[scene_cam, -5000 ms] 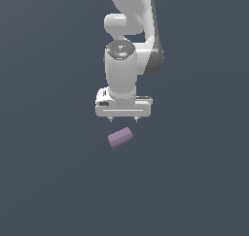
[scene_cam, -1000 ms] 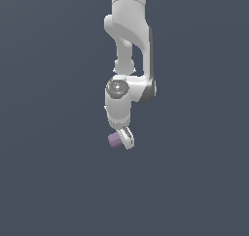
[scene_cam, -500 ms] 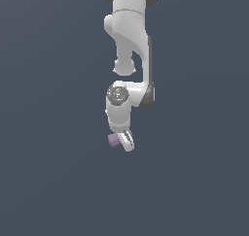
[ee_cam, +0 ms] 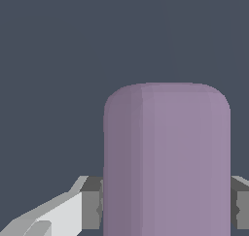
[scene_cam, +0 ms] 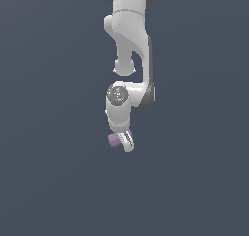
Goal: Pick up the object and move it to a goal position.
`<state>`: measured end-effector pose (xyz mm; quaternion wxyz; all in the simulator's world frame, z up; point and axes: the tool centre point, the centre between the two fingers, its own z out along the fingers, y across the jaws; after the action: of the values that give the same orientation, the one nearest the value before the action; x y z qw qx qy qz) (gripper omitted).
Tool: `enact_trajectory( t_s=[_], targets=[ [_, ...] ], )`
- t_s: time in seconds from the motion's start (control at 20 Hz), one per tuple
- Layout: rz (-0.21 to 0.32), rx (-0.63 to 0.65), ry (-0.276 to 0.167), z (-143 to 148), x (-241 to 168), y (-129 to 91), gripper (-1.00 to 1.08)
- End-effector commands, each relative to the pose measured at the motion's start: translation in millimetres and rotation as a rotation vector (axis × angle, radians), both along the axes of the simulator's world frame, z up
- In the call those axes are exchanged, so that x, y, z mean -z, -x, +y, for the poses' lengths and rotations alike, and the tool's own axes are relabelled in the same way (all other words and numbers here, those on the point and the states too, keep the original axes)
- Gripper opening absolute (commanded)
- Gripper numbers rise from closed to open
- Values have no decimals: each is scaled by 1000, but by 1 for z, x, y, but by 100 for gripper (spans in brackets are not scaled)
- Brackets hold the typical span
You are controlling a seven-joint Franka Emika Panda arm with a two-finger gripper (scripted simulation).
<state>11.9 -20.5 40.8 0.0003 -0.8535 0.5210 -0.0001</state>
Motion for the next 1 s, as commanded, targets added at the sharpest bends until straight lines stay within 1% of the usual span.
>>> enact_trajectory(
  t_s=[0.0, 0.2, 0.45, 0.65, 0.95],
  targets=[
    [0, 0, 0, 0, -1, 0, -100],
    [0, 0, 0, 3, -12, -2, -100],
    [0, 0, 0, 8, -39, -8, -100],
    [0, 1, 1, 14, -70, -14, -100],
    [0, 2, 2, 26, -131, -27, -100]
  ],
)
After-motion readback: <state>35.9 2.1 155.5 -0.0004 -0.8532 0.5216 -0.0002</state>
